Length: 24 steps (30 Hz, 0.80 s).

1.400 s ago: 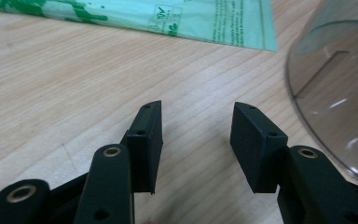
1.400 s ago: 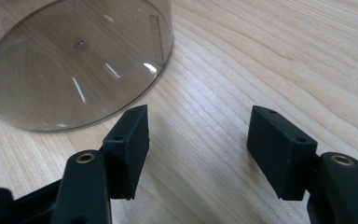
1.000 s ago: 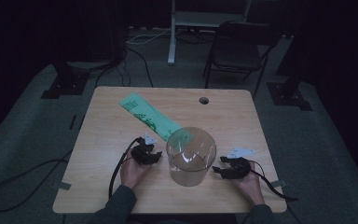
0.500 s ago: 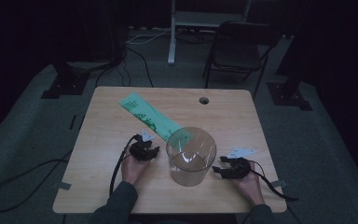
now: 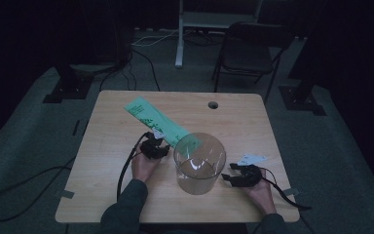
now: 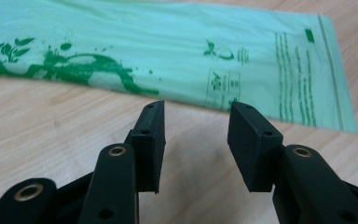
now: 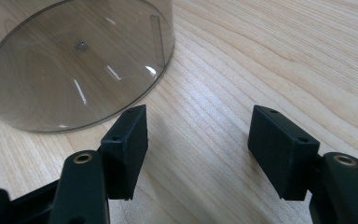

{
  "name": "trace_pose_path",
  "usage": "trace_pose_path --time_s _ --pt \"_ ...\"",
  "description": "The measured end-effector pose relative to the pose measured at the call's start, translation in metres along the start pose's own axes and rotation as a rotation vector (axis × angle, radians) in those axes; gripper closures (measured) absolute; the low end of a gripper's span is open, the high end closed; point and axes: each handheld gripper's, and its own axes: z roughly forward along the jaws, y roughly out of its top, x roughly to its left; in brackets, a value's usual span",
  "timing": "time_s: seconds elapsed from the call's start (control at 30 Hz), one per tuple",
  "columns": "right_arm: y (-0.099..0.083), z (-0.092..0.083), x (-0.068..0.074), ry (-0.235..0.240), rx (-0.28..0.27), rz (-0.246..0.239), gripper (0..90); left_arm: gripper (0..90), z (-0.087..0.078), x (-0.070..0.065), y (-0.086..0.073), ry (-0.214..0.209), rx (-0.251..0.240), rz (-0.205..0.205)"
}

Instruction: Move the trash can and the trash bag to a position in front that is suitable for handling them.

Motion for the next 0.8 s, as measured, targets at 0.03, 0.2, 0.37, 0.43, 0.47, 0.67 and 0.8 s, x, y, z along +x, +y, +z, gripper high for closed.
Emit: trace_pose_path --time_s 0.03,0.2,0.37,0.43,0.47,0.67,0.8 --pt "0.000 0.000 0.000 0.000 0.000 0.000 36.6 56.6 0.001 0.000 0.001 0.003 -0.007 -0.002" --pt "0.000 0.000 0.000 -0.001 -0.001 -0.001 36.6 56.1 0.007 0.003 0.002 0.002 -0.024 -0.024" --pt "0.000 0.000 0.000 0.000 -0.004 0.000 36.6 55.1 0.013 0.003 0.002 -0.002 -0.040 -0.035" --pt "0.000 0.000 0.000 0.000 -0.004 0.000 36.5 55.0 0.015 0.003 0.003 -0.008 -0.047 -0.042" --pt "0.000 0.000 0.000 0.000 -0.004 -0.001 36.5 55.0 0.015 0.003 0.003 -0.008 -0.047 -0.042" --pt "0.000 0.000 0.001 -0.002 -0.004 -0.002 36.4 54.6 0.018 0.000 0.012 -0.007 -0.039 -0.007" --pt "-0.001 0.000 0.001 -0.001 -0.005 -0.003 36.2 54.9 0.023 0.001 0.012 -0.002 -0.018 -0.016"
